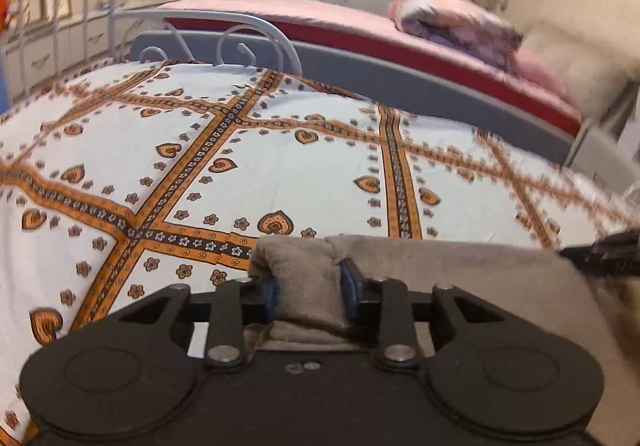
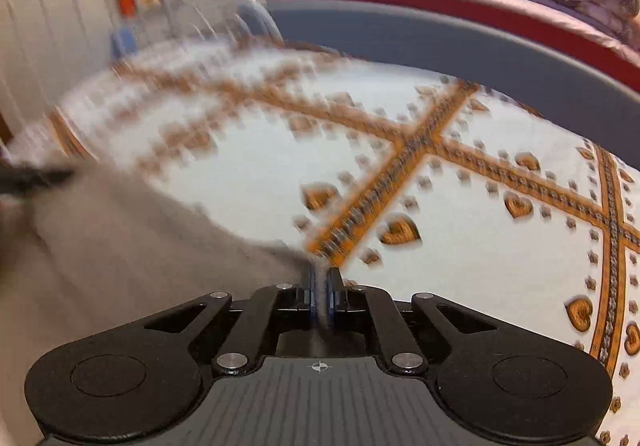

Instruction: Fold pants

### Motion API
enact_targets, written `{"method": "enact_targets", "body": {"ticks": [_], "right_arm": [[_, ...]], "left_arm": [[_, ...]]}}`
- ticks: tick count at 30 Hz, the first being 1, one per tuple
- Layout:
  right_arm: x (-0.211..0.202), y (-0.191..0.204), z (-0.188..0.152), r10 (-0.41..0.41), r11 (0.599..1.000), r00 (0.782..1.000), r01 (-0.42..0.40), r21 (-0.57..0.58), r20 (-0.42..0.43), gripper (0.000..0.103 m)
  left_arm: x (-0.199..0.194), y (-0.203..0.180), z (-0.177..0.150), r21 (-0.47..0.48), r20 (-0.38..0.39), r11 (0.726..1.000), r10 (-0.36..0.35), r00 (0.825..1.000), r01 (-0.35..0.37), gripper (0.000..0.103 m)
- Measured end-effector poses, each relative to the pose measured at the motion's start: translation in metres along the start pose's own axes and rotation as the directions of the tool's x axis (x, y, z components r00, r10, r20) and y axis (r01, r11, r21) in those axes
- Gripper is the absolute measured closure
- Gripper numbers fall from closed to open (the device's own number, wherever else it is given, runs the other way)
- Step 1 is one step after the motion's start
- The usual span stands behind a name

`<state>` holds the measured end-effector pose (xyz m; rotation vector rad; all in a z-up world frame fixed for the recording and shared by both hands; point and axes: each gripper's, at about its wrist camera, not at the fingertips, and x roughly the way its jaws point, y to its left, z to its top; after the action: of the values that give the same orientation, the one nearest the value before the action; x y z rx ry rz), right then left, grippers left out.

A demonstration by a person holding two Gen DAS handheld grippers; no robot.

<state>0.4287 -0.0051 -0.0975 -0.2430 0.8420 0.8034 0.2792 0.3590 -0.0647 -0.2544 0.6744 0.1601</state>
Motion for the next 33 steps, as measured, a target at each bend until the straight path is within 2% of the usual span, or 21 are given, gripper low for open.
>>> {"method": "enact_targets", "body": {"ticks": [1,4,5,9,10,11,12,13,14,15,16,18,19,20,21,23,25,28,30,31,33], "right_arm": [[-0.003,0.004,0.000,-0.022,1.000,1.000,0.023,-0.015,0.021,0.097],[-0.026,0.004,0.003,-0.096,0.995,0.992,0.096,-0.002,0.077,0.096],[-0.040,0.000,0.000,-0.099,0.995,0.989,0.098,0.020,0.106,0.096],[-0.091,-0.011,-0.022,-0.079,0.994,0.981,0.063,0.094,0.180,0.096],[-0.095,-0.010,-0.030,-0.059,0.994,0.984,0.043,0.096,0.168,0.096],[-0.091,-0.005,-0.034,-0.062,0.995,0.988,0.049,0.089,0.143,0.096],[-0.080,-0.003,-0.040,-0.088,0.994,0.993,0.081,0.077,0.084,0.096],[-0.063,-0.002,-0.046,-0.115,0.991,0.993,0.117,0.069,-0.025,0.096],[-0.062,-0.003,-0.051,-0.103,0.991,0.994,0.106,0.078,-0.042,0.096],[-0.075,-0.004,-0.051,-0.100,0.990,0.995,0.099,0.100,-0.001,0.096],[-0.093,-0.007,-0.049,-0.100,0.986,0.994,0.094,0.134,0.036,0.095],[-0.132,-0.019,-0.055,-0.102,0.977,0.988,0.077,0.198,0.119,0.086],[-0.155,-0.028,-0.062,-0.118,0.971,0.982,0.083,0.226,0.147,0.066],[-0.173,-0.034,-0.070,-0.145,0.964,0.975,0.100,0.245,0.170,0.040],[-0.195,-0.045,-0.081,-0.189,0.954,0.963,0.134,0.266,0.193,0.032],[-0.237,-0.070,-0.113,-0.261,0.932,0.938,0.183,0.312,0.227,0.030],[-0.271,-0.095,-0.145,-0.319,0.892,0.923,0.216,0.398,0.215,0.030],[-0.325,-0.133,-0.203,-0.427,0.781,0.882,0.251,0.572,0.197,0.030],[-0.357,-0.154,-0.242,-0.472,0.686,0.864,0.235,0.688,0.175,0.039],[-0.369,-0.163,-0.261,-0.493,0.638,0.855,0.226,0.736,0.165,0.048],[-0.383,-0.176,-0.283,-0.512,0.556,0.849,0.210,0.804,0.132,0.054]], "left_arm": [[-0.007,0.002,0.003,0.000,0.014,1.000,0.006,1.000,-0.006,0.070],[-0.033,0.004,0.006,0.024,0.047,0.998,0.051,0.998,-0.052,0.073],[-0.044,0.005,0.006,0.023,0.061,0.997,0.070,0.996,-0.072,0.073],[-0.083,-0.007,-0.006,0.032,0.108,0.998,0.052,0.993,-0.056,0.071],[-0.078,-0.013,-0.011,0.058,0.080,0.997,0.056,0.995,-0.060,0.069],[-0.063,-0.019,-0.018,0.091,0.009,0.993,0.076,0.997,-0.077,0.065],[-0.050,-0.022,-0.026,0.125,-0.038,0.987,0.107,0.994,-0.102,0.065],[-0.048,-0.023,-0.031,0.120,-0.024,0.985,0.125,0.992,-0.121,0.063],[-0.053,-0.025,-0.031,0.093,-0.002,0.987,0.133,0.991,-0.132,0.059],[-0.064,-0.028,-0.028,0.068,0.024,0.988,0.137,0.990,-0.139,0.053],[-0.073,-0.031,-0.027,0.061,0.046,0.989,0.135,0.990,-0.138,0.039],[-0.094,-0.040,-0.026,0.064,0.098,0.987,0.142,0.985,-0.149,0.034],[-0.103,-0.044,-0.027,0.055,0.113,0.988,0.137,0.984,-0.143,0.031],[-0.110,-0.048,-0.028,0.049,0.122,0.991,0.117,0.986,-0.124,0.025],[-0.117,-0.053,-0.030,0.054,0.129,0.993,0.100,0.987,-0.107,0.023],[-0.127,-0.065,-0.036,0.065,0.123,0.993,0.089,0.988,-0.097,0.022],[-0.132,-0.076,-0.043,0.077,0.109,0.994,0.069,0.992,-0.078,0.020],[-0.133,-0.090,-0.054,0.075,0.067,0.996,0.052,0.996,-0.057,0.020],[-0.134,-0.098,-0.058,0.052,0.048,0.998,0.026,0.998,-0.029,0.020],[-0.134,-0.102,-0.061,0.044,0.044,0.999,0.016,0.999,-0.018,0.019],[-0.132,-0.111,-0.066,0.038,0.027,0.999,0.001,1.000,-0.003,0.018]]}}
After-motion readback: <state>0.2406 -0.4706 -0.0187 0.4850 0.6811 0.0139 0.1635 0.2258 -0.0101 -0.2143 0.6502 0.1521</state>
